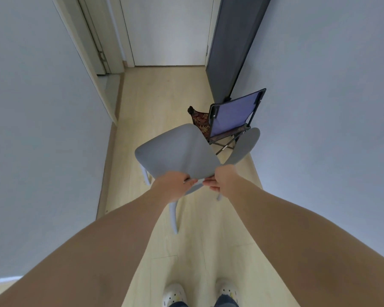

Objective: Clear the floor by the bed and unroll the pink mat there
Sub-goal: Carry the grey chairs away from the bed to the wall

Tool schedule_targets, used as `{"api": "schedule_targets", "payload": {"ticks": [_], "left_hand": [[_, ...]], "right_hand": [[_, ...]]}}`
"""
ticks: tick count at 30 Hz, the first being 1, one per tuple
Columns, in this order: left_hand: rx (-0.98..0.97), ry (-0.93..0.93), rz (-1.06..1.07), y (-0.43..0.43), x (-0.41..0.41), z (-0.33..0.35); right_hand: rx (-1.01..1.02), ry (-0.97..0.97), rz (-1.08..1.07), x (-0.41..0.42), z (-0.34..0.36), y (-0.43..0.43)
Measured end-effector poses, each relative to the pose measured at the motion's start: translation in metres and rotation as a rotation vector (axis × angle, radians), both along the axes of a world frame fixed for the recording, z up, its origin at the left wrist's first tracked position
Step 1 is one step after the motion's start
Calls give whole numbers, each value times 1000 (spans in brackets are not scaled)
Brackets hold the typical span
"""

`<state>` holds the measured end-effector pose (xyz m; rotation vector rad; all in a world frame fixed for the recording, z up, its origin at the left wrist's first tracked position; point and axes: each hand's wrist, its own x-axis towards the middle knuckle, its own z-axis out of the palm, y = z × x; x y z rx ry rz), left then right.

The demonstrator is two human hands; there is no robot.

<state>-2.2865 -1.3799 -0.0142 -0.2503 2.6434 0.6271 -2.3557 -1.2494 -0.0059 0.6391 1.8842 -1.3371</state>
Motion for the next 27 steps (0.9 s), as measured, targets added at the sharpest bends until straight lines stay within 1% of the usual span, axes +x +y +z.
{"api": "schedule_targets", "payload": {"ticks": [2, 4, 6, 9, 12, 13, 15, 18, 20, 24, 27], "left_hand": [[27, -11, -19, 14, -14, -1], [75, -30, -20, 36, -34, 0], [116, -68, -36, 60, -55, 1], [114, -143, -105, 107, -93, 1], [141, -177, -97, 148, -132, 6], [146, -188, -97, 161, -147, 10], [165, -205, -68, 189, -179, 19], [175, -200, -11, 218, -216, 32], [162, -192, 15, 235, -237, 40], [147, -202, 85, 259, -268, 45], [102, -218, 82, 269, -282, 43]], "right_hand": [[21, 10, 10, -16, 6, 14], [63, 67, 57, -37, 6, 38], [96, 121, 53, -59, 5, 65], [145, 144, 37, -103, 2, 111], [169, 205, 35, -143, 9, 147], [198, 230, 55, -156, 11, 158], [290, 302, 165, -184, 16, 182], [355, 347, 260, -222, 13, 207], [356, 383, 299, -246, 12, 218], [358, 379, 306, -281, 10, 241], [390, 337, 333, -292, 17, 257]]}}
